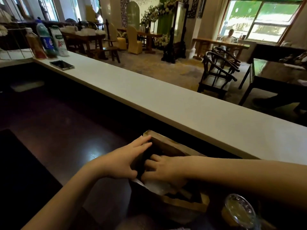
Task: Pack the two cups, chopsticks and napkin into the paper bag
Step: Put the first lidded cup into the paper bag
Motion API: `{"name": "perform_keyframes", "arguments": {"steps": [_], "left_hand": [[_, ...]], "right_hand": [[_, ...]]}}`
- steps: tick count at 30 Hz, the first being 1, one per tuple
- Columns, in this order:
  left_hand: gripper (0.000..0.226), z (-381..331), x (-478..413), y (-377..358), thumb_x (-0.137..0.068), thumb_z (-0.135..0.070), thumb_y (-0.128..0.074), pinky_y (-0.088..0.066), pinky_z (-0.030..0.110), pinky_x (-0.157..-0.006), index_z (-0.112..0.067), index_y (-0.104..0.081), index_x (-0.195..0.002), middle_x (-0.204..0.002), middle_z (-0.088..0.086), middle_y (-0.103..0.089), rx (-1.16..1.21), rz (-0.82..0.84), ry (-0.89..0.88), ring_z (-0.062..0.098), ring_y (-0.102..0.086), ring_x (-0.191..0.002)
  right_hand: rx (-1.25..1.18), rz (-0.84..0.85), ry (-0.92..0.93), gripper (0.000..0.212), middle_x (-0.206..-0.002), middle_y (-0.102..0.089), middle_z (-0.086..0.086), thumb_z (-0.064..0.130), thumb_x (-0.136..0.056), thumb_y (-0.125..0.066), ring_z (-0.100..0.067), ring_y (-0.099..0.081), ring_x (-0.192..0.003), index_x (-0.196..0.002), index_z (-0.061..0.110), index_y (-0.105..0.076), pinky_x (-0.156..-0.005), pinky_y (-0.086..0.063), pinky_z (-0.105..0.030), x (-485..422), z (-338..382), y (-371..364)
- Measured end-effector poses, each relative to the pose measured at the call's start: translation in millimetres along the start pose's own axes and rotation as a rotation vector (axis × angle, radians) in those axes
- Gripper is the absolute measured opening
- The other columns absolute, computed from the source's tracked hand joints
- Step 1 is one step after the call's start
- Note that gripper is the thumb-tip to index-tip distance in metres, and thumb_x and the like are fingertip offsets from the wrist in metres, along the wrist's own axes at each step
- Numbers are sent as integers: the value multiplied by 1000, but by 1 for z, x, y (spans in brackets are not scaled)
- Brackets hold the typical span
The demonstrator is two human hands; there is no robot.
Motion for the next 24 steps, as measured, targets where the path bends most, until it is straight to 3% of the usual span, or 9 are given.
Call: {"name": "perform_keyframes", "arguments": {"steps": [7,15,20,24], "left_hand": [[102,4,11,-14,-74,-20,-70,10,1,-104,-16,2,-146,-153,-4,23,-34,36,-84,6,29,-138],[107,3,6,-15,-73,-33,-69,-2,18,-115,-22,8,-146,-153,-7,27,-110,69,-61,2,32,-136],[109,0,2,-14,-72,-35,-69,-10,28,-119,-23,10,-145,-150,-11,30,-149,108,-25,4,33,-136],[107,1,1,-11,-74,-38,-67,-12,32,-119,-24,13,-145,-149,-12,32,-234,123,5,4,34,-135]], "right_hand": [[148,-11,-17,76,-153,-17,-16,30,-83,-66,-40,-20,-137,-144,22,-22,-113,-23,-52,-40,10,-43],[110,-44,7,63,-154,-16,-17,34,-93,-50,-40,-23,-137,-146,21,-21,-106,-35,-50,-63,23,-66],[6,-19,-14,70,-154,-15,-19,30,-89,-57,-42,-22,-137,-147,19,-20,-107,-33,-52,-68,20,-76],[-74,22,-43,84,-156,-8,-20,33,-84,-65,-42,-16,-139,-148,19,-13,-112,-24,-52,-70,14,-82]]}}
Point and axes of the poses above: each hand's wrist, its own x-axis away from the middle knuckle, its own y-axis out of the back of the hand, z = x × y, the point moved 3 cm from there along -x, towards the middle knuckle
